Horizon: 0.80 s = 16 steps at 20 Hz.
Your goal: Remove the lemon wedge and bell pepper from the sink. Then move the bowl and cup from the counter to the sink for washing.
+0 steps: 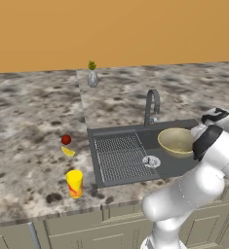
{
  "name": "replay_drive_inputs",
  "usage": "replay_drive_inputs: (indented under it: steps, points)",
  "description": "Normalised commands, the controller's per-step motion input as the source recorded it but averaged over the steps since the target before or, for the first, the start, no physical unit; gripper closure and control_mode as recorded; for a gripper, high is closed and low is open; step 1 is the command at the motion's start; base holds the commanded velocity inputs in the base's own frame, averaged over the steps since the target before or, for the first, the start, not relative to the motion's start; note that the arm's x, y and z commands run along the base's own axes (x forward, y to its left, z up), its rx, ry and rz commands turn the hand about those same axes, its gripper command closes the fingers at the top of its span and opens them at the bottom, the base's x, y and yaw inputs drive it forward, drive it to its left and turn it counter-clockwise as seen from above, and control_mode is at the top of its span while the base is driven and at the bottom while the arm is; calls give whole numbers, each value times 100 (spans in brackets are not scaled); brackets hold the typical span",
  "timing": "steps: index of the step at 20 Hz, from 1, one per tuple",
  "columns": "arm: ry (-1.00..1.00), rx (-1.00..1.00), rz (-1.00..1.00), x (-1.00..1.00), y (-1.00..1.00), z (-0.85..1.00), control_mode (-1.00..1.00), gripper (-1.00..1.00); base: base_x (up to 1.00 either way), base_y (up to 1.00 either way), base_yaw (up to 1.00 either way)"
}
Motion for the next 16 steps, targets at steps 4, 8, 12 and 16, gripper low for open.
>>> replay_drive_inputs:
  steps: [4,8,12,16]
  points:
    - [0,0,1,12,-3,-12,-100,100,0,0,0]
    - [0,0,0,16,0,-13,-100,100,0,0,0]
    - [0,0,0,15,0,-11,-100,100,0,0,0]
    - [0,0,0,13,-1,-12,-100,100,0,0,0]
